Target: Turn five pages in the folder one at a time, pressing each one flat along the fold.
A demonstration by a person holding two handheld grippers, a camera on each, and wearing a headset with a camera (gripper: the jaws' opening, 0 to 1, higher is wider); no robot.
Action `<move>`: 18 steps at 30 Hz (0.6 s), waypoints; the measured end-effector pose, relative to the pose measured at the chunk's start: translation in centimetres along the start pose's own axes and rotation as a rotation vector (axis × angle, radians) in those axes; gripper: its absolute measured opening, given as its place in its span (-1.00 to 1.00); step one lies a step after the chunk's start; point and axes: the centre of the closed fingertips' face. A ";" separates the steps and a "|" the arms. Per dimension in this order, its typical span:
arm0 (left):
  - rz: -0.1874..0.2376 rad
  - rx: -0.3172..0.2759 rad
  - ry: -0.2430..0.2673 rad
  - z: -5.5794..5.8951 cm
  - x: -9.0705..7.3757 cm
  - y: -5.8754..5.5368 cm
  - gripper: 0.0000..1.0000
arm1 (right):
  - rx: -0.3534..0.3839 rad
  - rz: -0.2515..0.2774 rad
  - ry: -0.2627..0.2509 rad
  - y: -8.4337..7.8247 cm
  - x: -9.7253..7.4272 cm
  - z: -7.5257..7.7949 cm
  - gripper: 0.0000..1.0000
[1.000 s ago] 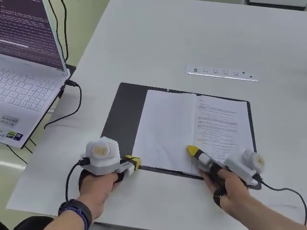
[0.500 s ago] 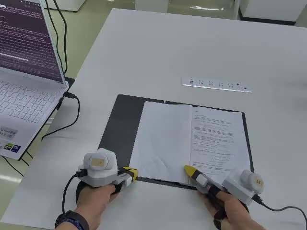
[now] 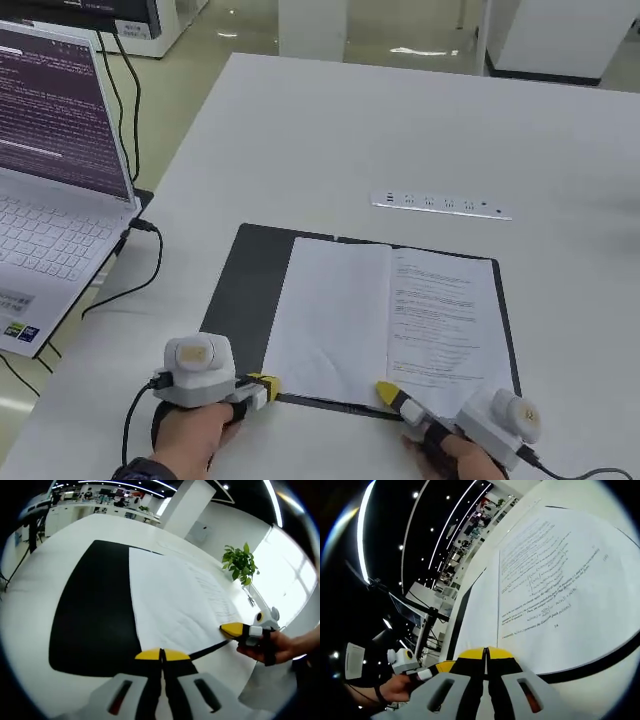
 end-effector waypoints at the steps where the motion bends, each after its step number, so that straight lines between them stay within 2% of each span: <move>1: -0.015 0.002 0.004 0.0 -0.1 -0.2 -1.00 | 0.000 -0.008 -0.005 -0.1 0.0 -0.1 -1.00; 2: -0.025 0.031 0.032 -0.1 -0.6 -0.2 -1.00 | -0.008 -0.012 -0.011 -0.1 -0.1 -0.2 -1.00; 3: -0.018 0.035 0.038 -0.2 -0.8 -0.1 -0.98 | -0.050 -0.019 -0.022 -0.1 -0.2 -0.1 -1.00; 4: 0.019 0.023 0.038 0.0 -1.5 0.4 -0.97 | -0.080 -0.025 -0.030 -0.1 -0.3 0.0 -1.00; 5: 0.046 0.001 0.031 0.2 -2.0 0.8 -0.97 | -0.073 -0.028 -0.026 -0.2 -0.4 -0.4 -1.00; 10: 0.099 -0.011 0.050 -0.3 -4.1 1.4 -0.94 | -0.077 -0.012 -0.013 0.2 -1.7 -0.6 -1.00; 13: 0.116 -0.002 0.075 -0.5 -5.5 1.6 -0.94 | -0.094 -0.003 -0.018 0.7 -2.5 -0.4 -1.00; 18: 0.131 -0.004 0.092 -0.4 -6.5 1.8 -0.92 | -0.109 0.015 -0.031 1.7 -4.3 -0.4 -1.00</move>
Point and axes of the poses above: the centre of the closed fingertips' face, and the gripper's own axes: x roughly forward along the fingers, z roughly to its right, y roughly out of its top, and after that the axes turned 13 degrees about -z, right-handed
